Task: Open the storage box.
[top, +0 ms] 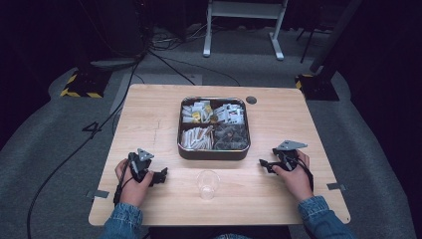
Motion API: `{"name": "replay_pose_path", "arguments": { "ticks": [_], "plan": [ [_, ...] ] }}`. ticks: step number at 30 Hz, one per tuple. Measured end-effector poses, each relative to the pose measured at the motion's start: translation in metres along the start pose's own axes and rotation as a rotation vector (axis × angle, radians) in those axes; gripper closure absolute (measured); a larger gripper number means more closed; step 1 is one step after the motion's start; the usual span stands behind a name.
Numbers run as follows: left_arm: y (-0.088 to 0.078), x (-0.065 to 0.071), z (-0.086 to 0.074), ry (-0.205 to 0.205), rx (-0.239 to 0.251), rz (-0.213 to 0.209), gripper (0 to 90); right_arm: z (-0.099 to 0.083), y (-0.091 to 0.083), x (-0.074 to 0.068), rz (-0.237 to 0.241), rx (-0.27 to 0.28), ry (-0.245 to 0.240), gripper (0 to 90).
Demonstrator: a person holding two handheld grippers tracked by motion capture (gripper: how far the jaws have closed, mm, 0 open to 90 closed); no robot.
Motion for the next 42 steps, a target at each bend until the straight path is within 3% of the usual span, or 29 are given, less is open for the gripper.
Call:
{"name": "replay_pose_path", "arguments": {
  "ticks": [11,13,15,17,21,26,31,33,35,40,42],
  "plan": [
    [0.0,0.0,0.0,0.006,0.001,-0.002,0.3,0.0,-0.001,-0.002,-0.018,-0.004,0.017,23.0],
    [0.0,0.001,0.0,0.008,0.0,-0.003,0.4,0.001,-0.002,-0.003,-0.016,-0.017,0.022,27.5],
    [0.0,0.001,0.0,0.005,-0.001,-0.003,0.4,0.002,-0.004,-0.004,-0.012,-0.023,0.029,30.2],
    [0.001,0.001,0.001,0.011,0.0,-0.005,0.3,0.005,-0.007,-0.005,0.026,-0.007,0.073,29.3],
    [0.001,0.002,0.001,0.007,0.002,-0.008,0.3,0.011,-0.012,-0.007,0.028,0.011,0.079,28.4],
    [0.002,0.002,0.002,0.009,0.0,-0.011,0.0,0.032,-0.029,-0.012,0.042,0.057,0.076,33.0],
    [0.003,0.003,0.003,0.01,-0.002,-0.011,0.0,0.05,-0.035,-0.019,0.067,0.071,0.114,36.5],
    [0.003,0.003,0.003,0.012,-0.002,-0.011,0.1,0.063,-0.034,-0.023,0.054,0.079,0.098,36.0],
    [0.004,0.003,0.003,0.013,0.0,-0.012,0.0,0.065,-0.034,-0.023,0.056,0.084,0.096,35.6],
    [0.004,0.004,0.004,0.02,-0.007,-0.014,0.0,0.09,-0.029,-0.029,0.049,0.14,0.056,32.9],
    [0.004,0.004,0.004,0.02,-0.006,-0.015,0.0,0.101,-0.026,-0.031,0.072,0.144,0.043,29.5]
  ]
}}
Point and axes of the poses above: each handheld gripper's, and its own axes: y roughly forward along the jaws, z roughly out of its top, x roughly to its right, the point moved 1 cm from there along y, roughly forward along the jaws, and after that the axes turned 11 degrees about -y, right-handed, at the moved point
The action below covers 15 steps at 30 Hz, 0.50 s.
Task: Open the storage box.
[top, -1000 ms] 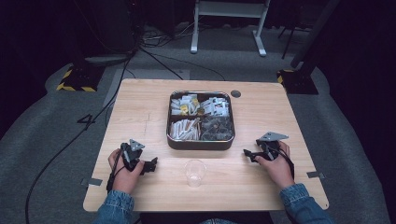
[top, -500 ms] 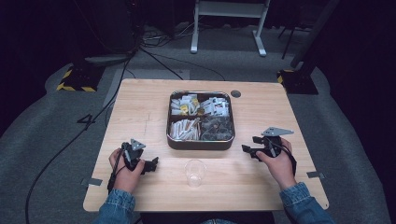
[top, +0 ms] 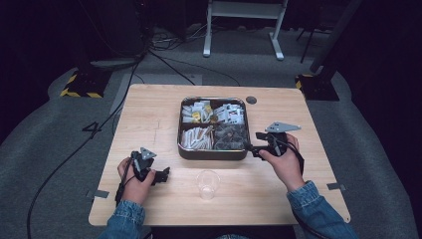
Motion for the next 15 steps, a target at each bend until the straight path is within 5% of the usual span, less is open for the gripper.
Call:
{"name": "replay_pose_path", "arguments": {
  "ticks": [8,15],
  "plan": [
    [0.0,0.0,0.0,0.002,0.002,-0.001,0.1,0.015,0.007,-0.004,0.009,0.01,-0.031,29.6],
    [0.0,0.0,0.0,0.004,0.002,0.0,0.1,0.025,0.016,-0.002,0.055,-0.039,-0.027,35.8]
  ]
}}
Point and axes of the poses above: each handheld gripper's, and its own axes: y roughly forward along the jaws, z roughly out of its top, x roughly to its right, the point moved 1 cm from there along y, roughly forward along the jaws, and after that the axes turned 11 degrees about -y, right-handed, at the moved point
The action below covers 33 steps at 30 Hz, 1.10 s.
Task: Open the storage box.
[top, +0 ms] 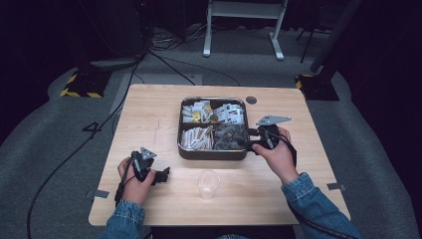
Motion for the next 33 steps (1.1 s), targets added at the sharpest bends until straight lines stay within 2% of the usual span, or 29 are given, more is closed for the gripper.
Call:
{"name": "replay_pose_path", "arguments": {
  "ticks": [8,12,14,18,21,23,28,33],
  "plan": [
    [0.0,0.0,0.0,-0.009,0.003,0.004,0.1,0.018,0.017,0.002,0.007,0.005,0.007,35.1],
    [0.0,0.001,0.0,-0.009,0.003,0.004,0.1,0.03,0.03,0.004,0.006,0.001,-0.011,35.9],
    [0.0,0.0,0.0,-0.007,0.003,0.004,0.1,0.033,0.035,0.006,0.007,-0.002,-0.017,36.0],
    [0.0,0.001,0.0,-0.009,0.003,0.004,0.1,0.041,0.046,0.009,0.016,0.01,0.005,34.9],
    [0.0,0.001,0.0,-0.009,0.003,0.004,0.1,0.044,0.053,0.01,0.012,0.007,-0.001,34.6],
    [0.0,0.001,0.0,-0.009,0.003,0.004,0.1,0.049,0.064,0.011,0.01,0.003,0.0,34.3],
    [0.0,0.001,0.0,-0.009,0.003,0.004,0.1,0.053,0.077,0.012,0.012,0.014,0.016,36.6],
    [0.0,0.0,0.0,-0.007,0.002,0.004,0.1,0.059,0.096,0.012,0.0,-0.01,0.013,38.8]
  ]
}}
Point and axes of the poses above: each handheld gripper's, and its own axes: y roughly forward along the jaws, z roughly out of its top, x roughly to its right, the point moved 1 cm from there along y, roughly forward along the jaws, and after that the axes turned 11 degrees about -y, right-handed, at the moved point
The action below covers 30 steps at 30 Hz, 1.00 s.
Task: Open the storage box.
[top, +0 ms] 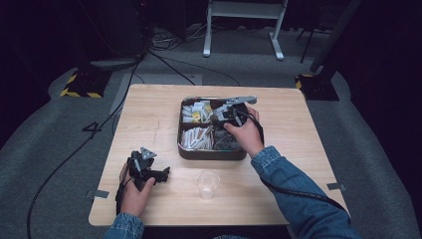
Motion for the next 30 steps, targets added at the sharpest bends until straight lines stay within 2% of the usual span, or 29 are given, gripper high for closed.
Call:
{"name": "replay_pose_path", "arguments": {
  "ticks": [7,9,11,12,16,21,30],
  "plan": [
    [0.0,0.0,0.0,-0.003,0.001,0.001,0.1,0.004,0.024,-0.002,-0.018,-0.032,-0.006,41.8],
    [0.0,0.0,0.0,-0.002,0.002,-0.001,0.1,0.004,0.026,-0.001,-0.022,-0.035,-0.008,42.2],
    [0.0,0.0,0.0,-0.001,0.0,0.0,0.1,0.002,0.031,-0.001,-0.028,-0.045,-0.005,44.5],
    [0.0,0.0,0.0,-0.002,0.002,-0.001,0.1,0.0,0.035,-0.001,-0.027,-0.052,-0.007,52.5],
    [0.0,0.0,0.0,-0.002,0.002,0.0,0.1,-0.002,0.038,-0.001,-0.035,-0.055,-0.02,58.1],
    [0.0,0.0,0.0,-0.002,0.002,-0.001,0.1,-0.002,0.039,-0.002,-0.046,-0.056,-0.044,58.8],
    [0.0,0.0,0.0,-0.002,0.001,-0.001,0.1,-0.002,0.039,-0.005,-0.07,-0.063,-0.051,58.9]
  ]
}}
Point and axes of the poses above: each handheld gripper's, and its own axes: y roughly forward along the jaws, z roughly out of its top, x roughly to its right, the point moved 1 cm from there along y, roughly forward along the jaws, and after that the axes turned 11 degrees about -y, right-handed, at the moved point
